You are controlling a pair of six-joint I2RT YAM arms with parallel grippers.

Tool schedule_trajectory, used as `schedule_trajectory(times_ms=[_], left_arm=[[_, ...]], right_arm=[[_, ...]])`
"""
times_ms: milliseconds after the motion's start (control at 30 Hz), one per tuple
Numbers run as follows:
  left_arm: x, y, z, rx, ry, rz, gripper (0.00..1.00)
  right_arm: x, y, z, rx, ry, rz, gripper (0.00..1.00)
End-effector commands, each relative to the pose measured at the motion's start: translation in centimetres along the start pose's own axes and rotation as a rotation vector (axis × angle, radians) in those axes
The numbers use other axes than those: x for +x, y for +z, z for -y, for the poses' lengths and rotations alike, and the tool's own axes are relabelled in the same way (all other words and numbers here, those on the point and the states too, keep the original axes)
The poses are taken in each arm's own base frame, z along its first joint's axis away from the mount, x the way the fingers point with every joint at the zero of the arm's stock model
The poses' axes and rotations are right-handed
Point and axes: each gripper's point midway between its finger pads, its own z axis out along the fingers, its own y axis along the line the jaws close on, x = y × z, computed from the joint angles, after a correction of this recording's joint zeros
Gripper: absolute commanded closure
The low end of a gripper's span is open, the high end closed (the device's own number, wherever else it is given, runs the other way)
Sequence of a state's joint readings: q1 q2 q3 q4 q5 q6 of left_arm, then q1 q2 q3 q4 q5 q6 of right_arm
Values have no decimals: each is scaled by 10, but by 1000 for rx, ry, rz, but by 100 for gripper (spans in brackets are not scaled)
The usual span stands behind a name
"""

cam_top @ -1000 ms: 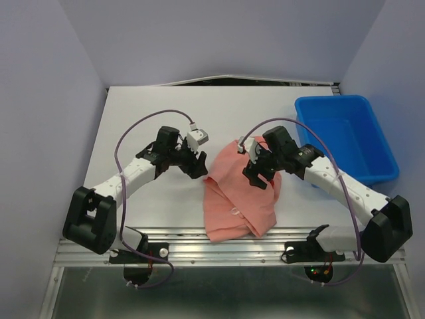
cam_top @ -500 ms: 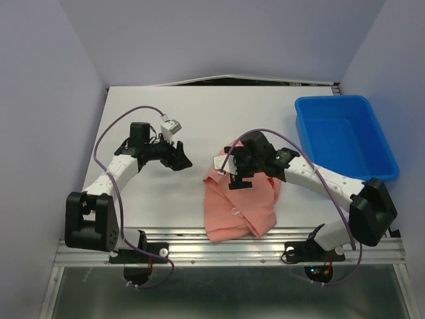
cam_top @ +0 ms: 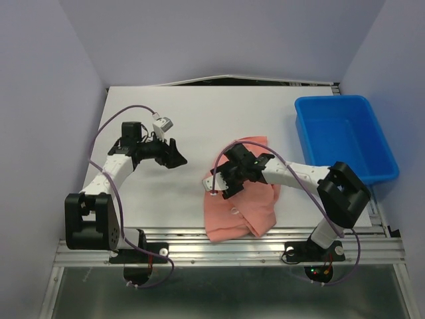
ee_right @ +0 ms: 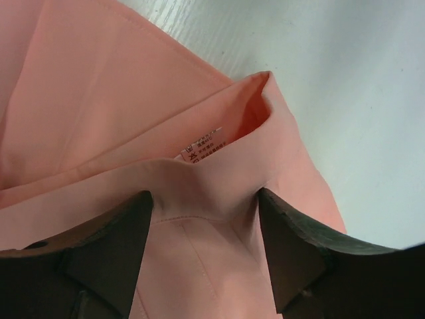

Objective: Fold and stack the skirts
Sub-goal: Flatten the skirt out

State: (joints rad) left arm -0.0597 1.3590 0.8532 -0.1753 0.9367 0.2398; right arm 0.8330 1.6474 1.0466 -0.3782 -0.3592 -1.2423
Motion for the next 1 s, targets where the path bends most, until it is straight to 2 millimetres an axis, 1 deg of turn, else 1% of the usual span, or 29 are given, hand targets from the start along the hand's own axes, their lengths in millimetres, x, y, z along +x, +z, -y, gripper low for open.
schedule_trajectory(times_ms=[0,33,67,100,133,167,200,233,267,300,400,433,500,533,600,633,667,700,733,767,800,833,867,900,933,967], left_arm=[[-11,-8,-1,26,40,51,21],[-12,-9,-2,26,35,55,21],[-11,-9,-3,32,34,57,21],[-11,-11,-5,28,28,59,21],[-11,-15,-11,13,24,67,21],[-11,-16,-12,14,21,67,21],[-9,-17,-14,10,19,68,21],[-9,-17,-14,9,18,68,21],[-10,-18,-15,6,21,70,21],[-10,-19,-15,3,25,72,21],[-10,-21,-16,-10,40,67,21],[-11,-23,-17,-24,47,67,21],[-13,-25,-18,-41,63,70,21],[-16,-27,-18,-52,77,78,21],[-22,-31,-17,-67,97,87,21],[-23,-33,-18,-73,99,91,20],[-25,-35,-17,-74,104,97,20],[-28,-37,-16,-76,113,108,20],[-30,-40,-15,-76,118,115,20],[-32,-44,-14,-71,129,127,19],[-35,-48,-12,-75,145,140,19],[-37,-52,-12,-78,156,151,18],[-37,-56,-8,-54,190,160,18],[-39,-65,-7,-57,218,178,17],[-38,-69,-4,-42,248,182,17],[-31,-72,0,-21,312,166,16]], right_arm=[[-22,1,37,98,-106,65,39],[-21,4,36,93,-97,64,45],[-25,3,43,106,-96,72,58],[-27,3,47,110,-79,76,64],[-27,4,51,115,-72,75,79],[-29,2,57,127,-72,75,89],[-34,-2,67,151,-67,81,95],[-36,-4,73,164,-62,82,99],[-38,-7,79,181,-54,76,99],[-44,-14,90,210,-32,87,99],[-57,-35,112,280,28,101,99],[-65,-48,128,324,33,105,99],[-74,-70,146,375,74,119,99],[-85,-88,160,409,83,129,99],[-86,-114,177,462,116,125,99],[-93,-132,187,497,117,123,99],[-91,-143,193,520,135,119,99],[-92,-158,198,552,142,118,99],[-95,-168,201,570,145,120,99],[-95,-184,209,614,152,112,99],[-93,-194,212,638,173,109,99],[-96,-204,213,656,177,109,99],[-92,-214,217,681,187,96,99],[-97,-226,220,707,191,102,99],[-97,-231,222,721,198,97,99],[-97,-240,224,747,204,86,99]])
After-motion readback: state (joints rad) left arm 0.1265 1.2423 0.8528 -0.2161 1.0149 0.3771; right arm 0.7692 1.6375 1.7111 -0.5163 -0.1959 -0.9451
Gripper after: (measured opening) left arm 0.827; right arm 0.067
